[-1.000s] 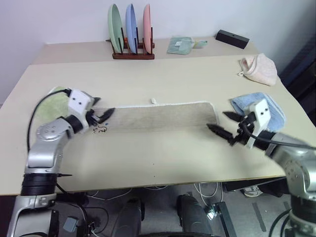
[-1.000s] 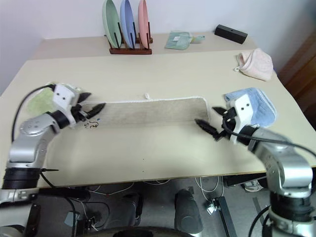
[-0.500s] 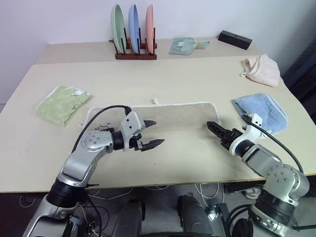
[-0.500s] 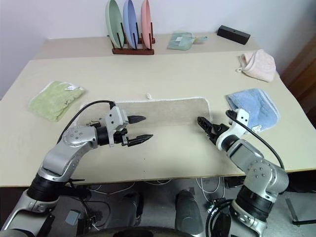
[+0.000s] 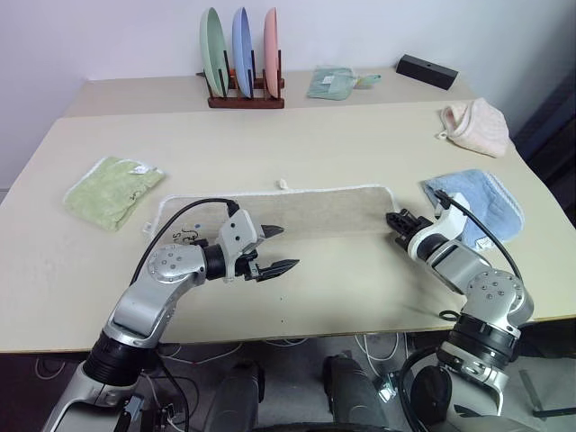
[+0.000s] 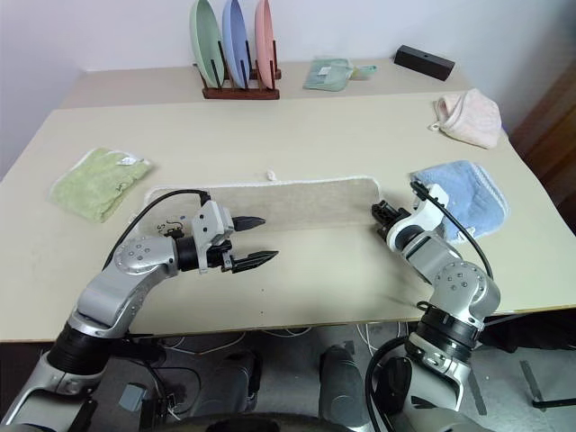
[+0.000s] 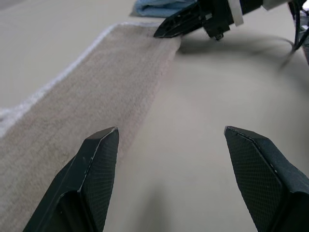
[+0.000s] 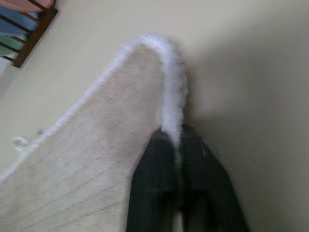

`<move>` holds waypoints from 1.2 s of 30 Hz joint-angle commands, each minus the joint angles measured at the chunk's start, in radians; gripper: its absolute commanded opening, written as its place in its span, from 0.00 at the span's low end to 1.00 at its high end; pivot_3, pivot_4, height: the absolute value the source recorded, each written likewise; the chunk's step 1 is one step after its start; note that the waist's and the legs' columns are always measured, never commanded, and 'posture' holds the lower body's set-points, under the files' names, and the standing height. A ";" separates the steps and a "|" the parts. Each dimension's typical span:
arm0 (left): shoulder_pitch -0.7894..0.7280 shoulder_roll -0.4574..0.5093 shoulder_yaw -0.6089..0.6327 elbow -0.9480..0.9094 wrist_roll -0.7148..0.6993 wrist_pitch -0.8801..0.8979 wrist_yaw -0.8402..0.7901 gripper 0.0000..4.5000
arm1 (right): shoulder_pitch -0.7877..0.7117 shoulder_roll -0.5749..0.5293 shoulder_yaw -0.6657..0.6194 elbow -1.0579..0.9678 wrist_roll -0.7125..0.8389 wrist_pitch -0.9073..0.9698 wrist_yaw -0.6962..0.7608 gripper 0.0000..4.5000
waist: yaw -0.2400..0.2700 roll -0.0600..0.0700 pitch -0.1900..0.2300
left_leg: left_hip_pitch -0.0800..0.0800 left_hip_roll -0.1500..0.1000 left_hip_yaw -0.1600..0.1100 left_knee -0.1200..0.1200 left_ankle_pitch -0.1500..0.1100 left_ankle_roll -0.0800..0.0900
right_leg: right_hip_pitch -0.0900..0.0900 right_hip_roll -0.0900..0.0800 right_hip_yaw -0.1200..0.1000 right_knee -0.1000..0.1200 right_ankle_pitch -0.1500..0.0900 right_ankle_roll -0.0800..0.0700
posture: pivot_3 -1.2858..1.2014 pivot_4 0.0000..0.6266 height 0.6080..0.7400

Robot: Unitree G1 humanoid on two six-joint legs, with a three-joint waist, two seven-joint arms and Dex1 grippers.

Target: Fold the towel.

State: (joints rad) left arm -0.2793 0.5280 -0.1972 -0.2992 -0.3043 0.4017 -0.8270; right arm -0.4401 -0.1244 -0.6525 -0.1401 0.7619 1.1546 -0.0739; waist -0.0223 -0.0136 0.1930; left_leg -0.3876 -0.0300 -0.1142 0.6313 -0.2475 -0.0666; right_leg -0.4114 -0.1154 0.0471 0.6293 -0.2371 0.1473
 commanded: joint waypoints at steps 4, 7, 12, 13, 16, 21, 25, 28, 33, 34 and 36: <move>-0.007 -0.002 0.025 -0.010 0.008 -0.035 0.008 0.79 | 0.024 -0.187 -0.041 -0.131 0.075 0.047 0.042 0.01 | 0.006 0.000 0.000 | -0.001 0.000 0.000 0.000 0.000 0.000 | 0.000 0.000 0.000 -0.001 0.000 0.000 | 0.52 0.24 1.00; -0.016 0.001 0.034 0.016 0.012 -0.048 0.001 0.79 | 0.053 -0.333 0.006 -0.171 0.069 0.053 0.125 0.01 | 0.004 0.000 0.000 | -0.001 0.000 0.000 0.000 0.000 0.000 | 0.000 0.000 0.000 -0.002 0.000 0.000 | 0.52 0.24 1.00; -0.040 -0.005 0.032 0.064 0.028 -0.078 -0.004 0.79 | 0.082 -0.500 0.287 -0.268 -0.017 -0.023 0.286 0.01 | -0.017 0.000 0.000 | -0.001 0.001 0.000 0.000 0.000 0.000 | 0.000 0.001 0.000 -0.002 0.000 0.000 | 0.52 0.24 1.00; -0.047 -0.009 0.031 0.072 0.030 -0.081 -0.003 0.79 | 0.071 -0.512 0.345 -0.280 -0.037 -0.041 0.309 0.01 | -0.022 0.000 0.000 | -0.001 0.001 0.000 0.000 0.000 0.000 | 0.000 0.001 0.000 -0.002 0.000 0.000 | 0.52 0.24 1.00; -0.060 -0.020 0.030 0.087 0.035 -0.086 -0.001 0.79 | 0.023 -0.519 0.553 -0.271 -0.138 -0.132 0.376 0.01 | -0.023 0.000 0.000 | -0.001 0.002 0.000 0.000 0.000 0.000 | 0.000 0.002 0.000 -0.002 0.000 0.000 | 0.52 0.24 1.00; -0.059 -0.025 0.025 0.089 0.049 -0.097 0.001 0.79 | -0.054 -0.422 0.784 -0.141 -0.282 -0.255 0.426 0.01 | -0.018 0.000 0.000 | -0.002 0.002 0.000 0.000 0.000 0.000 | 0.000 0.002 0.000 -0.004 0.000 0.000 | 0.52 0.24 1.00; -0.045 -0.020 0.044 0.070 0.048 -0.085 0.016 0.79 | -0.077 -0.361 0.845 -0.069 -0.340 -0.302 0.453 0.01 | -0.013 0.000 0.000 | -0.003 0.002 0.000 0.000 0.000 0.000 | 0.000 0.002 -0.001 -0.007 0.000 0.000 | 0.52 0.24 1.00; -0.022 -0.011 0.052 0.052 0.051 -0.082 0.021 0.79 | -0.077 -0.339 0.864 -0.056 -0.366 -0.313 0.473 0.01 | -0.015 0.000 0.000 | -0.003 0.002 0.000 0.000 0.000 0.000 | 0.000 0.002 -0.001 -0.007 0.000 0.000 | 0.52 0.24 1.00; -0.004 -0.009 0.048 0.032 0.053 -0.076 0.034 0.79 | -0.071 -0.330 0.832 -0.071 -0.372 -0.308 0.507 0.07 | -0.018 0.000 0.000 | -0.003 0.002 0.000 -0.001 0.000 0.000 | 0.000 0.002 -0.001 -0.007 0.000 0.000 | 0.52 0.24 1.00; -0.001 -0.008 0.049 0.030 0.053 -0.075 0.035 0.79 | -0.067 -0.331 0.818 -0.083 -0.362 -0.305 0.520 0.15 | -0.018 0.000 0.000 | -0.003 0.002 0.000 -0.001 0.000 0.000 | 0.000 0.002 -0.001 -0.007 0.000 0.000 | 0.52 0.24 1.00; 0.005 -0.008 0.055 0.025 0.049 -0.069 0.041 0.79 | -0.048 -0.360 0.787 -0.147 -0.334 -0.320 0.576 0.33 | -0.016 0.000 0.000 | -0.003 0.002 0.000 -0.001 0.000 0.000 | 0.000 0.002 -0.001 -0.007 0.000 0.000 | 0.52 0.24 1.00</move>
State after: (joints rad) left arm -0.2795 0.5131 -0.1686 -0.2398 -0.2498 0.3328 -0.7931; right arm -0.4849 -0.4675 0.1773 -0.2122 0.3994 0.8629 0.4680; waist -0.0384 -0.0139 0.1933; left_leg -0.3908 -0.0282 -0.1146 0.6305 -0.2477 -0.0664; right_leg -0.4117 -0.1134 0.0463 0.6220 -0.2369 0.1474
